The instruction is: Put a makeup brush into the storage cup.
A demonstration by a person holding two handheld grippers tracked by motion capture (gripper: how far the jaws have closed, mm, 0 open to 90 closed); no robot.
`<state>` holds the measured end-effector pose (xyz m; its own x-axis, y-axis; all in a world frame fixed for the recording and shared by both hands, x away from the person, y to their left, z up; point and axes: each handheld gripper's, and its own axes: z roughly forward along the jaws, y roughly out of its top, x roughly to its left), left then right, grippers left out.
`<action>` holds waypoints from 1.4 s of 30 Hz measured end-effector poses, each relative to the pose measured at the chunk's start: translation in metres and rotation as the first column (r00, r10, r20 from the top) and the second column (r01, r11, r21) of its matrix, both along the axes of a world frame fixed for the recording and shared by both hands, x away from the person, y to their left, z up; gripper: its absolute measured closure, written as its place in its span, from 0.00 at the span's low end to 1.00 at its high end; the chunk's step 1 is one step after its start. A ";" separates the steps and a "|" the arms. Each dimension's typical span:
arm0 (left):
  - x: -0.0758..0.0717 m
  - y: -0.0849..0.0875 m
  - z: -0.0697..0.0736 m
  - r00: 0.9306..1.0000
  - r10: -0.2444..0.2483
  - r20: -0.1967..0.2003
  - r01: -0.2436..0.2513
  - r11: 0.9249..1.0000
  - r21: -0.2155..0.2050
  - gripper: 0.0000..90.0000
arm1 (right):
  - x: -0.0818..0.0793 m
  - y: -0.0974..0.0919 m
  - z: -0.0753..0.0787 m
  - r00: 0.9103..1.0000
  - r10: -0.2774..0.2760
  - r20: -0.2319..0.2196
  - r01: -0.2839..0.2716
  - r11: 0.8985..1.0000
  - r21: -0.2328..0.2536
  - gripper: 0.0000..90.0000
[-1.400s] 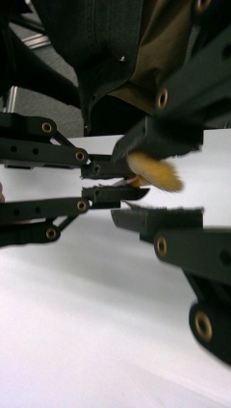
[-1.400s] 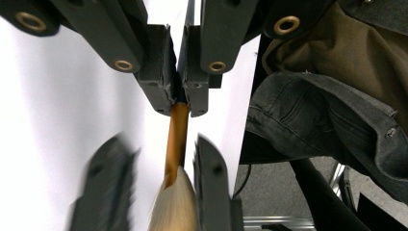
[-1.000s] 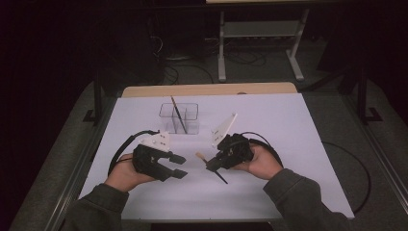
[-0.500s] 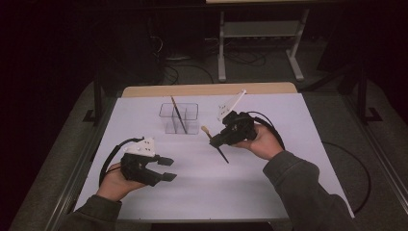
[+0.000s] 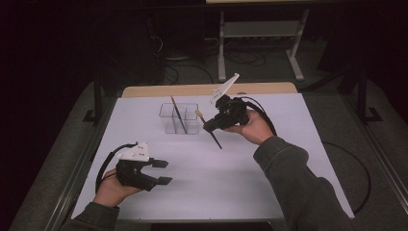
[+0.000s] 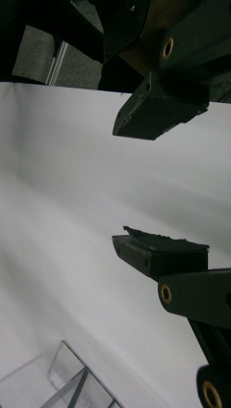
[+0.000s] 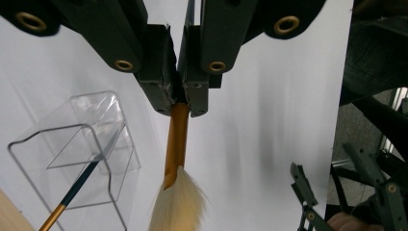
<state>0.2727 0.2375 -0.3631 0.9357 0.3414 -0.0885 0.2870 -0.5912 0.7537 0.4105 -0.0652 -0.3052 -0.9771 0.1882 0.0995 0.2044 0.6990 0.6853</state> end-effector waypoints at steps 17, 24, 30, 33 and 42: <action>-0.005 -0.001 -0.013 1.000 0.024 0.002 -0.024 1.000 0.007 0.42 | 0.028 0.016 0.009 1.000 -0.021 -0.005 0.021 1.000 0.017 0.92; -0.004 -0.001 -0.018 1.000 0.020 -0.008 -0.020 1.000 0.010 0.41 | 0.038 0.021 0.009 1.000 -0.030 0.003 0.030 0.999 0.036 0.92; -0.004 0.000 -0.019 1.000 0.028 -0.010 -0.028 1.000 0.012 0.40 | 0.043 0.026 0.007 0.999 -0.044 -0.005 0.044 0.999 0.023 0.92; -0.004 -0.001 -0.019 1.000 0.023 -0.002 -0.023 1.000 0.013 0.40 | 0.046 0.031 0.010 0.999 -0.037 0.001 0.037 0.999 0.021 0.92; -0.006 -0.001 -0.018 1.000 0.021 0.006 -0.021 1.000 0.007 0.40 | 0.051 0.046 0.017 1.000 -0.026 0.012 0.026 1.000 0.011 0.92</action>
